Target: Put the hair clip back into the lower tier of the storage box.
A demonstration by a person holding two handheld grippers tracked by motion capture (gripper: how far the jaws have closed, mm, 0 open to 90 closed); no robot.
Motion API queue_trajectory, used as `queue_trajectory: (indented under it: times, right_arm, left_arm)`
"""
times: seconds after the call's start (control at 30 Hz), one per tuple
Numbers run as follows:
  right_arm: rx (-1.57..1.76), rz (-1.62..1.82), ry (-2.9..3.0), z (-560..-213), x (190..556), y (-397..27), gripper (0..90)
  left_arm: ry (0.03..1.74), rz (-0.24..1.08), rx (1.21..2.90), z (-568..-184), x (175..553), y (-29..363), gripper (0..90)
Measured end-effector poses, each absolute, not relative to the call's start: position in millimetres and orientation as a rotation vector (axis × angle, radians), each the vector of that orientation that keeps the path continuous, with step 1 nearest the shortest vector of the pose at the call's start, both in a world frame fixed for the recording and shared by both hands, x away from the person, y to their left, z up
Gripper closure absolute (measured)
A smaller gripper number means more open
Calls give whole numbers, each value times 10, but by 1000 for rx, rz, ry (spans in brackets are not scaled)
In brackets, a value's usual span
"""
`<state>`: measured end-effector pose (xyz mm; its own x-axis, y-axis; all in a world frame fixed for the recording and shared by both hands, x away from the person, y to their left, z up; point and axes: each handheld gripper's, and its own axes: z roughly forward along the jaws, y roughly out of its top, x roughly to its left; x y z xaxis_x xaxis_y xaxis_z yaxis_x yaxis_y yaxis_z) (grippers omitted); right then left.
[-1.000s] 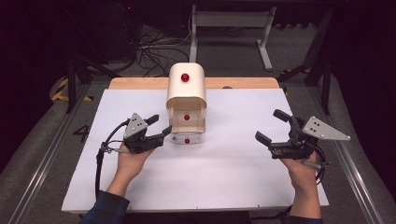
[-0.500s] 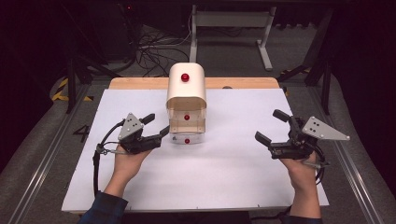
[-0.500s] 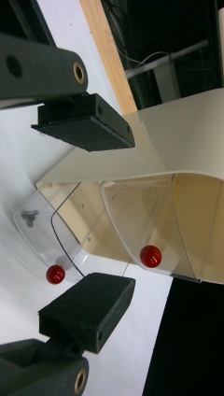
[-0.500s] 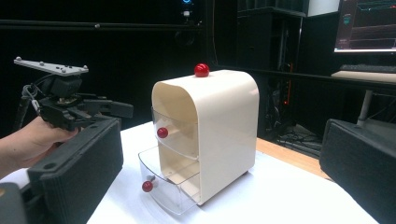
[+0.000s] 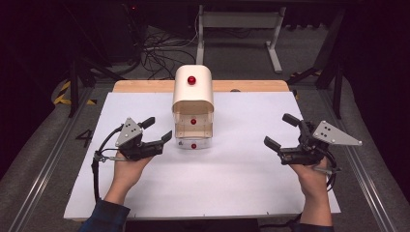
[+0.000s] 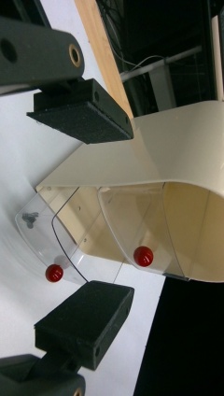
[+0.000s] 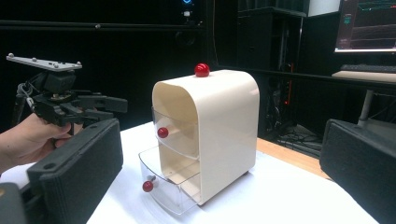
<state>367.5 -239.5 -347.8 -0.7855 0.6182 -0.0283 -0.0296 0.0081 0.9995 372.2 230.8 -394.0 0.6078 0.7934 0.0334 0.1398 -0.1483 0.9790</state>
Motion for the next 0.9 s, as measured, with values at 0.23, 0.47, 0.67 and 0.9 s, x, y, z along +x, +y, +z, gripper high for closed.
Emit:
queue_trajectory:
  times: [0.23,0.47,0.67,0.9]
  right_arm:
    - [602,1827,1830,-3484,3680,-2382,0]
    - [601,1828,1830,-3487,3683,-2377,0]
    - [598,1828,1830,-3489,3684,-2375,0]
    - [599,1828,1835,-3500,3691,-2363,0]
  left_arm:
    - [783,690,1634,-3916,3688,2349,204]
    - [780,688,1626,-3893,3665,2392,181]
    - [769,693,1630,-3875,3645,2412,166]
    - [762,690,1628,-3854,3620,2428,148]
